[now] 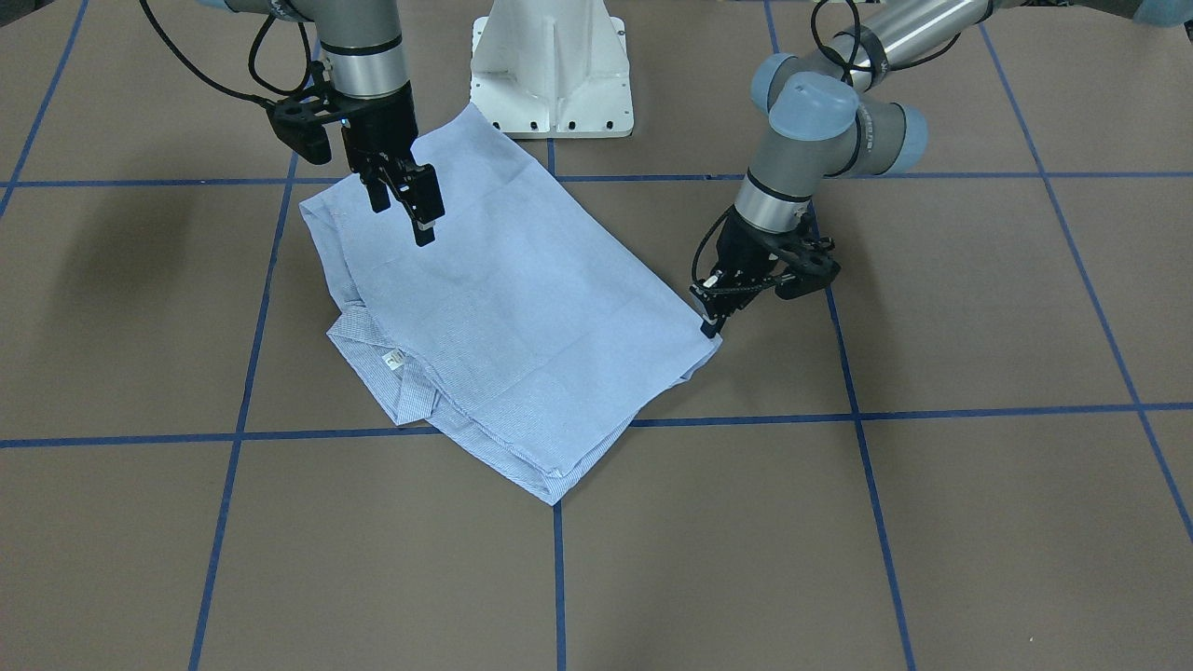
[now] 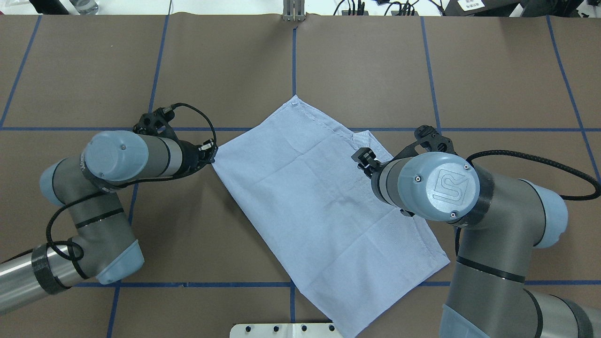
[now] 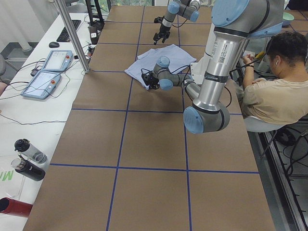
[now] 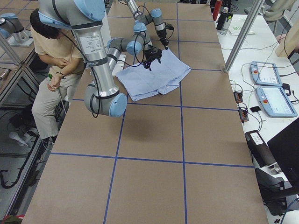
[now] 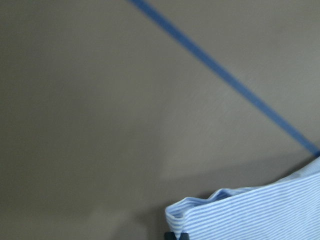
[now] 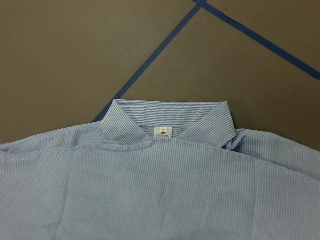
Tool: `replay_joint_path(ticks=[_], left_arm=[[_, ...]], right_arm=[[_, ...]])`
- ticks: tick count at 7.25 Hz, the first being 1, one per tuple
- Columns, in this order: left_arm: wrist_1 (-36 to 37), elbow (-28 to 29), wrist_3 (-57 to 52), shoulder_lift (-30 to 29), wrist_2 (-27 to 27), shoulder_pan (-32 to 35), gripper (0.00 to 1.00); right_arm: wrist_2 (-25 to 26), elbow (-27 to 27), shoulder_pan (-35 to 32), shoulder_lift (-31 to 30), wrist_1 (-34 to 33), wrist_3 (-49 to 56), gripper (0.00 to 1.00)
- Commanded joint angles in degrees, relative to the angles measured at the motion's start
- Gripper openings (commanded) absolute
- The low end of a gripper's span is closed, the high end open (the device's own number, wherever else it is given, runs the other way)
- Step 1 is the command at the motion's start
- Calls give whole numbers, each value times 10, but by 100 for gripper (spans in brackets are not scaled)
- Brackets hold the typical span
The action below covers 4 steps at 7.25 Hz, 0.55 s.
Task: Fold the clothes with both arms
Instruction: 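Pull the shirt straight with both grippers, squaring it on the table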
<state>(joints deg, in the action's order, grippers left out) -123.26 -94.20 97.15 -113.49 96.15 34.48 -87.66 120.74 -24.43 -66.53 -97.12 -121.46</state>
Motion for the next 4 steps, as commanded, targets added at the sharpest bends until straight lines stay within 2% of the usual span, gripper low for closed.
replay_joint_path(ticks=[1, 3, 4], left_arm=[[-28, 145, -61, -107, 0, 70, 0], [-166, 306, -146, -184, -3, 108, 0], [-171, 339, -165, -210, -8, 123, 0]], right_arm=[[-1, 3, -4, 0, 0, 0, 100], [-3, 4, -13, 0, 0, 0, 100], [-3, 4, -12, 1, 0, -3, 100]])
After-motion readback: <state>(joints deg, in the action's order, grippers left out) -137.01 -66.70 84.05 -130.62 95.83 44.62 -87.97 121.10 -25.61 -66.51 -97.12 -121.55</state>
